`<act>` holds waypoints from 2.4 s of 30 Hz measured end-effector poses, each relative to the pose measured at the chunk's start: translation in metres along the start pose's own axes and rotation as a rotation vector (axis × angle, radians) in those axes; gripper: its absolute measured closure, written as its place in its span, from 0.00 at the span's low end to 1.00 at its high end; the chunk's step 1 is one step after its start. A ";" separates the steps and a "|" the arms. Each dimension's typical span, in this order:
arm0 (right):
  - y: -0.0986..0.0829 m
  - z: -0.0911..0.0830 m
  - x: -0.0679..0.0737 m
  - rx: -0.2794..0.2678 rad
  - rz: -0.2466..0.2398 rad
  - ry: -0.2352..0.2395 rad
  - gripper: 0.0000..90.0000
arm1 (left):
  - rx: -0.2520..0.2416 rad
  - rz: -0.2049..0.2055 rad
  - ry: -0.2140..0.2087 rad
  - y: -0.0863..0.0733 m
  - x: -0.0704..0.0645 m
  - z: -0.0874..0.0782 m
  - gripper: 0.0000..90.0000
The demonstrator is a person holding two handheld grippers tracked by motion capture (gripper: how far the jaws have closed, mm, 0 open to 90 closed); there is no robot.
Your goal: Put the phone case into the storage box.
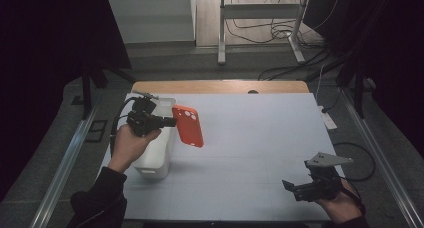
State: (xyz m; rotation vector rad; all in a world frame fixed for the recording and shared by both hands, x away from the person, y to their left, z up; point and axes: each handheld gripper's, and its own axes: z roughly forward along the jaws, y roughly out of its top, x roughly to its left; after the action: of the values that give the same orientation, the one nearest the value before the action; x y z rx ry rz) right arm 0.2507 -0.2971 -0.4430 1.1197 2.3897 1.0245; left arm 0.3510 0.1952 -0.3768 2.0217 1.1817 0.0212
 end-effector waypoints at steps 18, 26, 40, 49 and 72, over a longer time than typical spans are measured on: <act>-0.019 -0.020 -0.018 0.035 0.086 -0.093 0.00 | 0.007 -0.025 0.037 0.015 0.017 -0.012 0.99; -0.021 -0.022 -0.020 0.048 0.085 -0.114 0.00 | 0.014 -0.034 0.065 0.023 0.024 -0.019 0.99; -0.022 -0.023 -0.020 0.026 0.089 -0.113 0.00 | -0.006 -0.074 0.133 0.037 0.045 -0.037 0.99; -0.022 -0.024 -0.018 0.021 0.083 -0.100 0.00 | -0.008 -0.105 0.174 0.041 0.062 -0.041 0.99; -0.021 -0.023 -0.017 0.014 0.083 -0.084 0.00 | -0.017 -0.147 0.258 0.048 0.091 -0.043 0.99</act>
State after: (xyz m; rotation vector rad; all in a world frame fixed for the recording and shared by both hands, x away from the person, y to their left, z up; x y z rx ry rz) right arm 0.2386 -0.3299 -0.4424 1.2503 2.3058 0.9686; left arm 0.4219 0.2760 -0.3483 1.9542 1.4833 0.2246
